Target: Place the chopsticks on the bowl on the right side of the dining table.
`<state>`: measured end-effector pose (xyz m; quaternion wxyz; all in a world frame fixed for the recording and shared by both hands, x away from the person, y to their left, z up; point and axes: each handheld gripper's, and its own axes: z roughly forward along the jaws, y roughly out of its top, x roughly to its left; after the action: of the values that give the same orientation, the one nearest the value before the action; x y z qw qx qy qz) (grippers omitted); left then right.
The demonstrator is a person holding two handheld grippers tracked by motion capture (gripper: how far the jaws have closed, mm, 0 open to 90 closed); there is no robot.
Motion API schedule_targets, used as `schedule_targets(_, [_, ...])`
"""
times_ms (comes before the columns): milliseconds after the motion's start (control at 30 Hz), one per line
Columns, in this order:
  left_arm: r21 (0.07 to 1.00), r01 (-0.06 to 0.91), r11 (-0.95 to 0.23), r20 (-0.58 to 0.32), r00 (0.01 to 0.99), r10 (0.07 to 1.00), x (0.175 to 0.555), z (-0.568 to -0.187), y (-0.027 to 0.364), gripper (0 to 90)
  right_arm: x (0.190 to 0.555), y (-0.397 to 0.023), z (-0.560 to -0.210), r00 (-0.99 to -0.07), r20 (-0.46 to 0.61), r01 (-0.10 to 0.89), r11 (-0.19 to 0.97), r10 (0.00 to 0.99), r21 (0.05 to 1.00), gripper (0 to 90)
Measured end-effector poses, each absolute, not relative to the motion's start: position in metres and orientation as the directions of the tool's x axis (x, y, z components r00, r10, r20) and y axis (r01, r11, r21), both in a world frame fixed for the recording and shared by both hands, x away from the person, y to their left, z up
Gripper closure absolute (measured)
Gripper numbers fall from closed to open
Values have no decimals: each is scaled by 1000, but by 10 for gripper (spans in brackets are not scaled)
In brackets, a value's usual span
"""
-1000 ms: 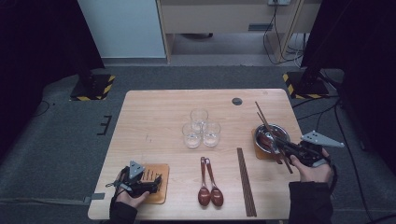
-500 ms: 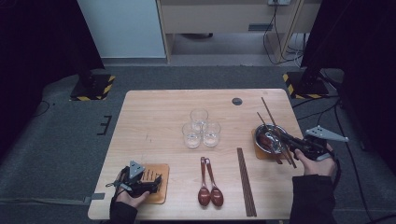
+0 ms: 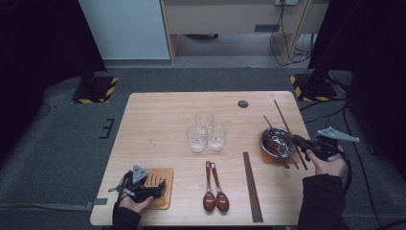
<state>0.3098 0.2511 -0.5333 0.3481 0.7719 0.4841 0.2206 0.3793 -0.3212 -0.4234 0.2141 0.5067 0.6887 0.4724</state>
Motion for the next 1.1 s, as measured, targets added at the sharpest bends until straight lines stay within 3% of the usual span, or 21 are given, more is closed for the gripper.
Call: schedule_targets(1100, [752,594,-287,2,433,901,310,-533,251,28,410,-333,-454,-339,172,582,63,925,811,850])
